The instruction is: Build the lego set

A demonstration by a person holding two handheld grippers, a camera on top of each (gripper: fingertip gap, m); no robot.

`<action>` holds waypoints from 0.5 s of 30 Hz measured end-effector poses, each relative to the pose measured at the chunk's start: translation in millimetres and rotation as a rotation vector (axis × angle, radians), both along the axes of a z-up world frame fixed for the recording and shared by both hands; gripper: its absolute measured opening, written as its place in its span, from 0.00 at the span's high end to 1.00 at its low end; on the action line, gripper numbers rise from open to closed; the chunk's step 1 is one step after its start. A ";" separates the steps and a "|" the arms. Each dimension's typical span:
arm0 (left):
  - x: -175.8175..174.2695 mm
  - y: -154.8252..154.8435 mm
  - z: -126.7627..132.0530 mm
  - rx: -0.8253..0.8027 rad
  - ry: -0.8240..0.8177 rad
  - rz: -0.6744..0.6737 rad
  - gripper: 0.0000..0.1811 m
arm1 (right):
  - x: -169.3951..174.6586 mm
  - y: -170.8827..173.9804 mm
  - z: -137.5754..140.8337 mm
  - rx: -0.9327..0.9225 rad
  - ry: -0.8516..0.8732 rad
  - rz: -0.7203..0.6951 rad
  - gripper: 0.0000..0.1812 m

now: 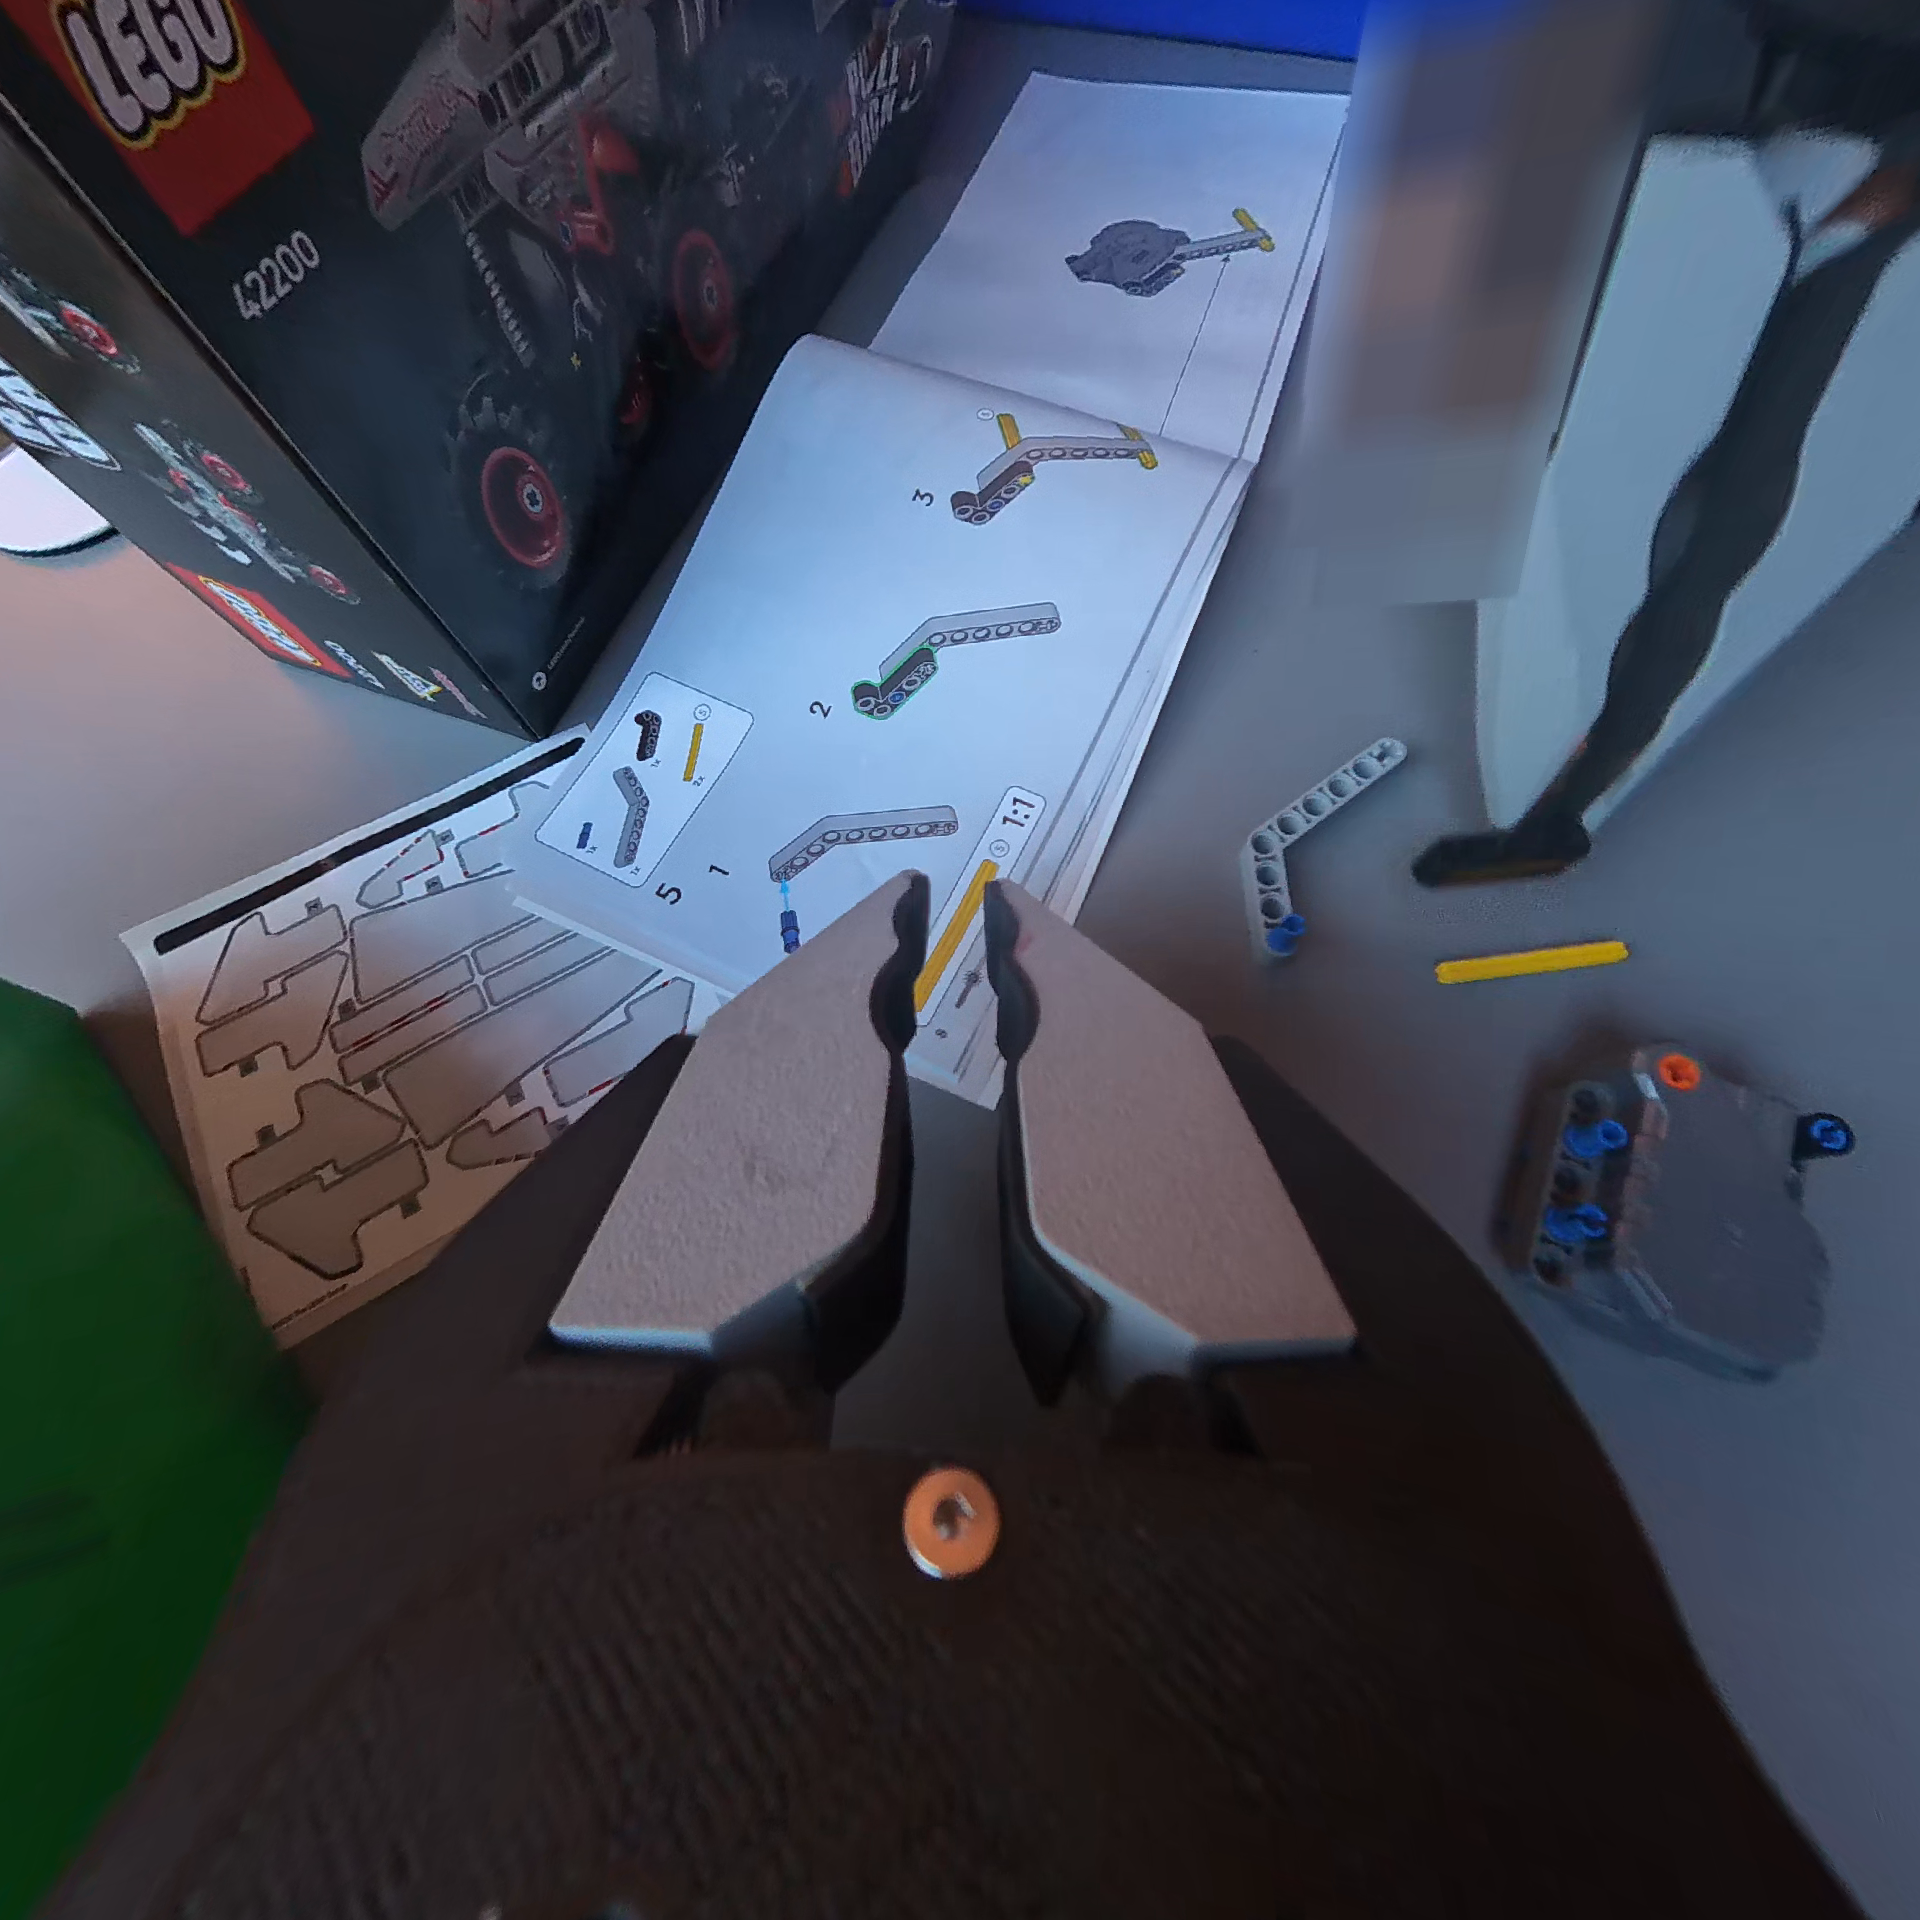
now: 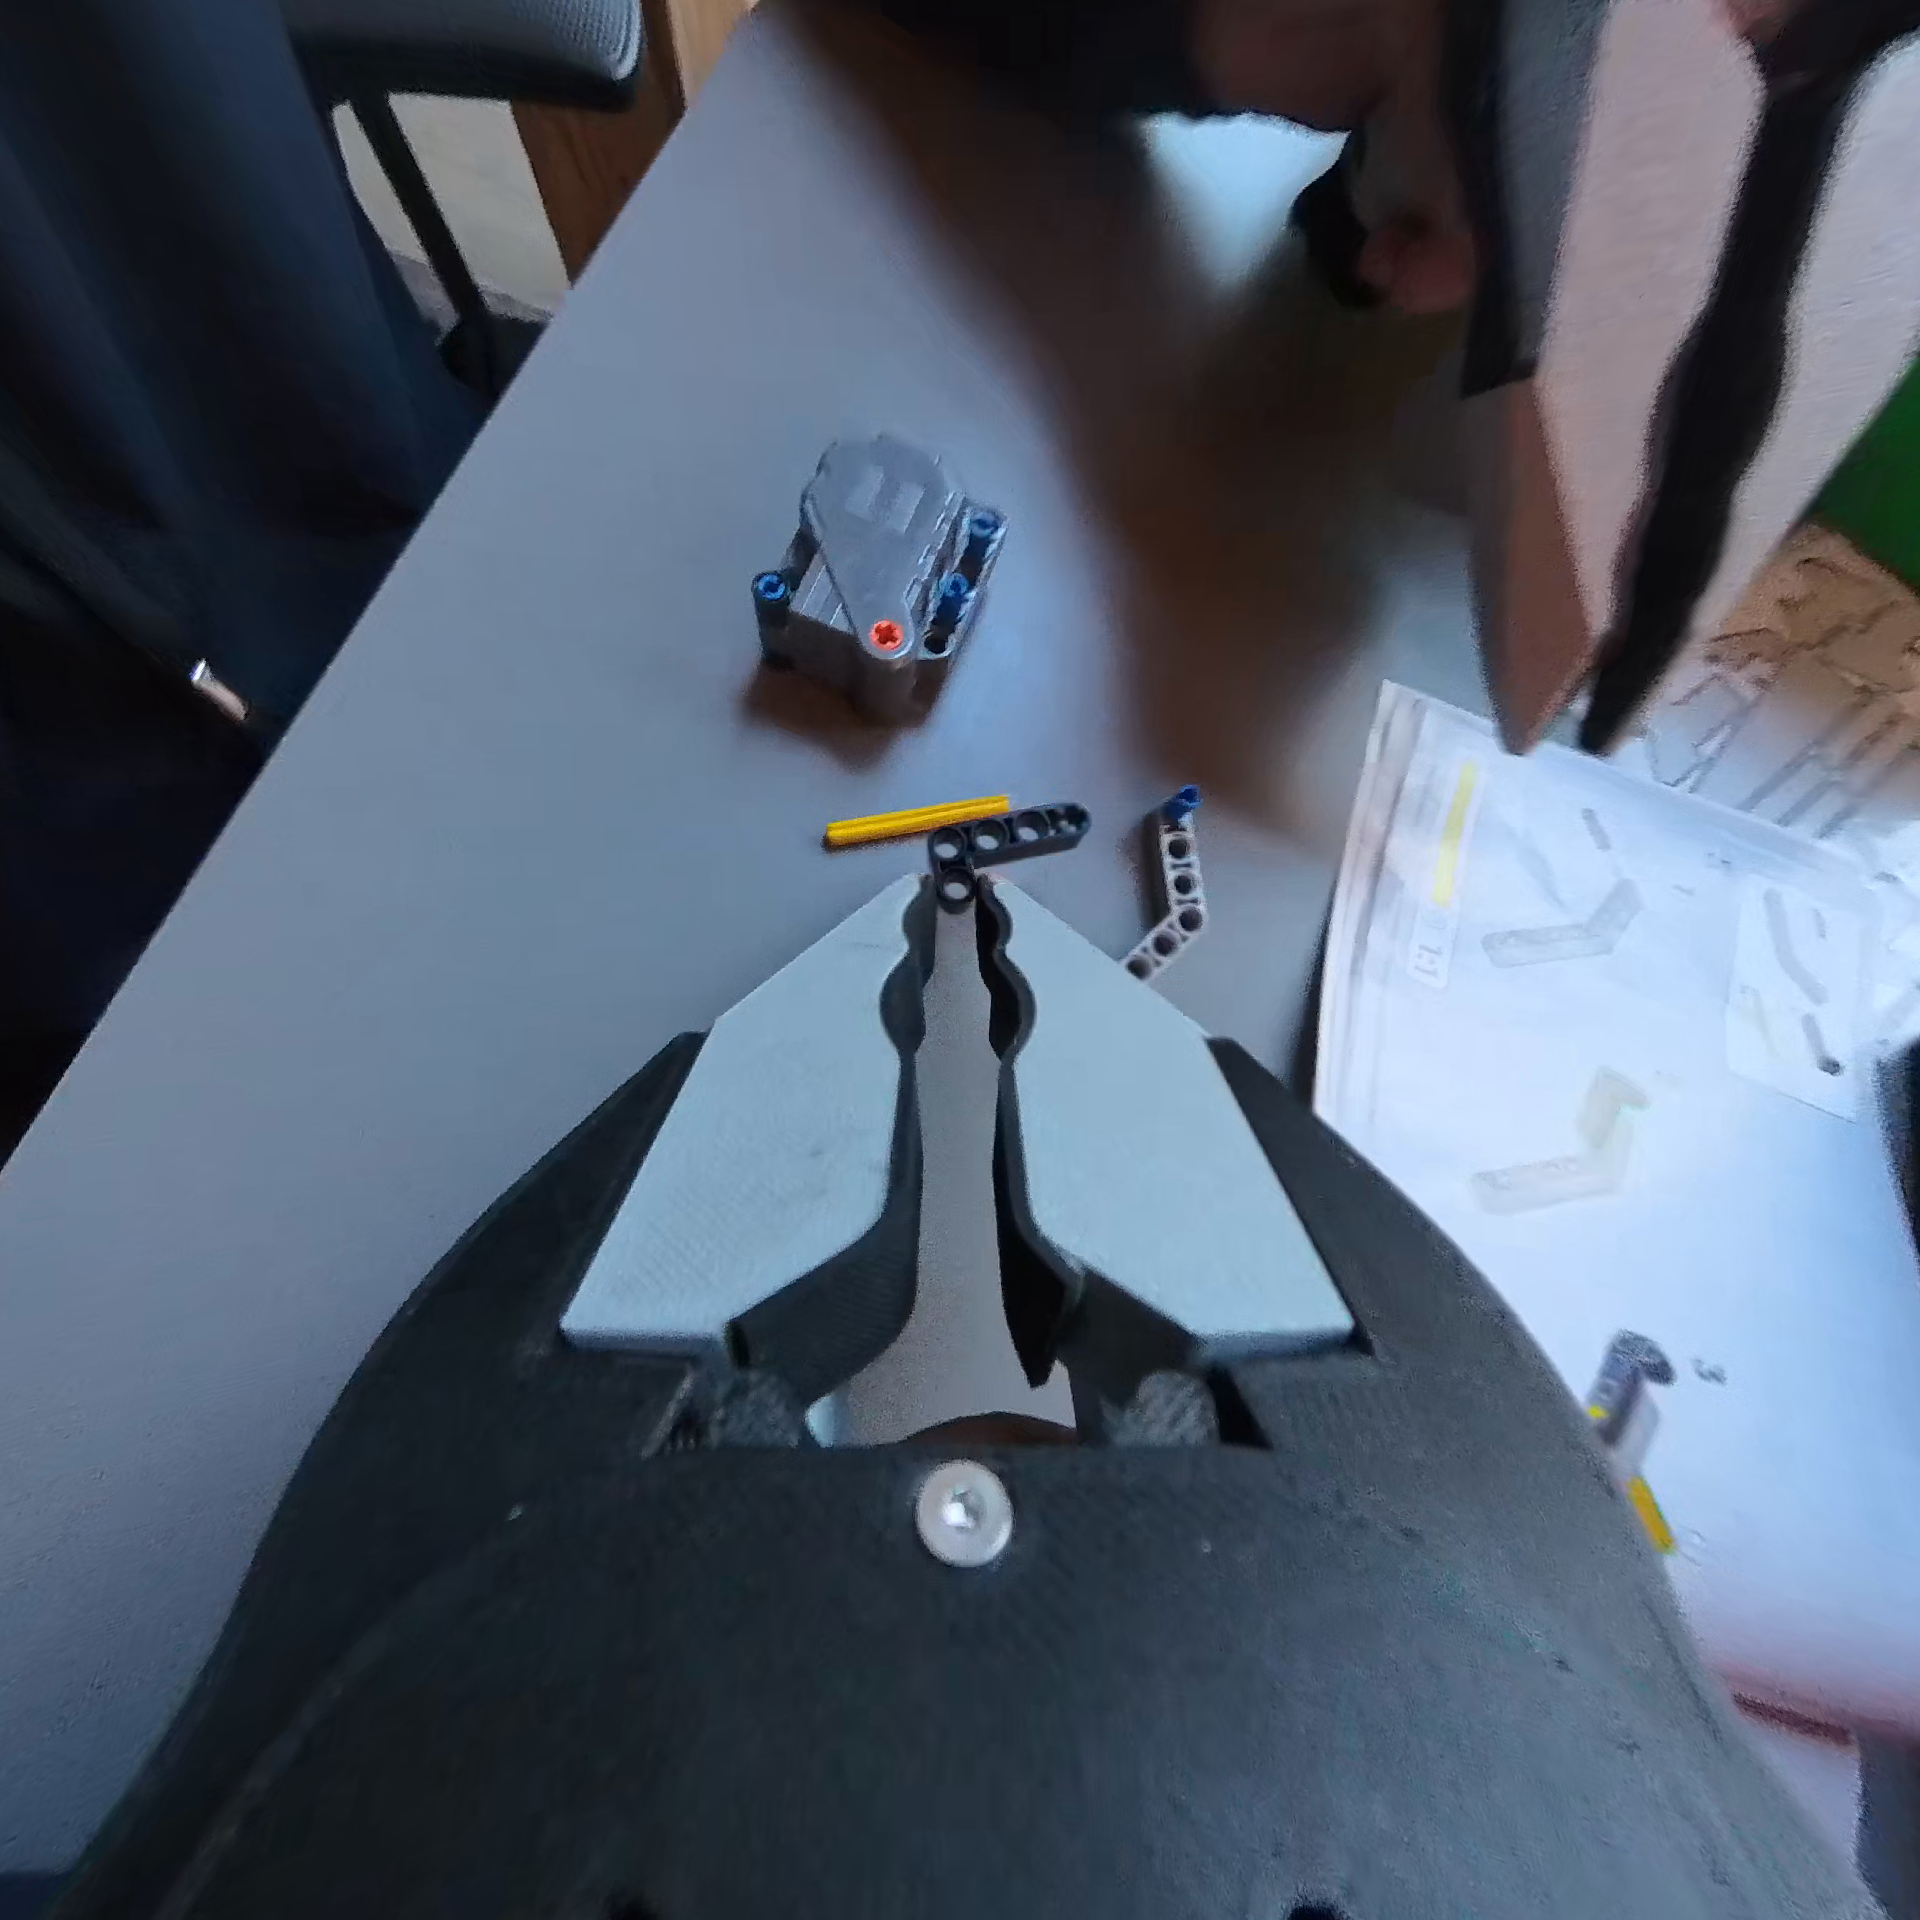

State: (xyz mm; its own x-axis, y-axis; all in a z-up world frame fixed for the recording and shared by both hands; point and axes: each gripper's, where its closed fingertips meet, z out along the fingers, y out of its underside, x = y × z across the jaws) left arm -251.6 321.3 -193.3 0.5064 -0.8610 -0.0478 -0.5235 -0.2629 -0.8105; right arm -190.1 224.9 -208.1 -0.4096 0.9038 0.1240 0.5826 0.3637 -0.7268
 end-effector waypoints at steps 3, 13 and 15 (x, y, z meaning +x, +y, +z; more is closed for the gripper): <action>5.9 -6.3 3.1 0.000 -0.020 -0.042 0.97 | -0.9 8.5 16.8 0.021 0.080 -0.032 0.98; 28.7 -41.5 6.3 0.032 -0.001 -0.252 0.92 | -5.1 36.2 25.3 0.192 0.116 -0.169 0.98; 30.9 -40.2 5.6 0.064 0.023 -0.241 0.89 | -7.2 38.1 26.1 0.145 0.115 -0.201 0.98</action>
State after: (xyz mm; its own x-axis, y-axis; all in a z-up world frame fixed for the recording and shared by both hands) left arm -220.7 281.2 -187.7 0.2853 -0.9515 -0.1146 -0.5830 -0.0774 -0.8088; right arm -197.2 263.0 -182.0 -0.1991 0.9350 0.2936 0.5701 0.3542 -0.7413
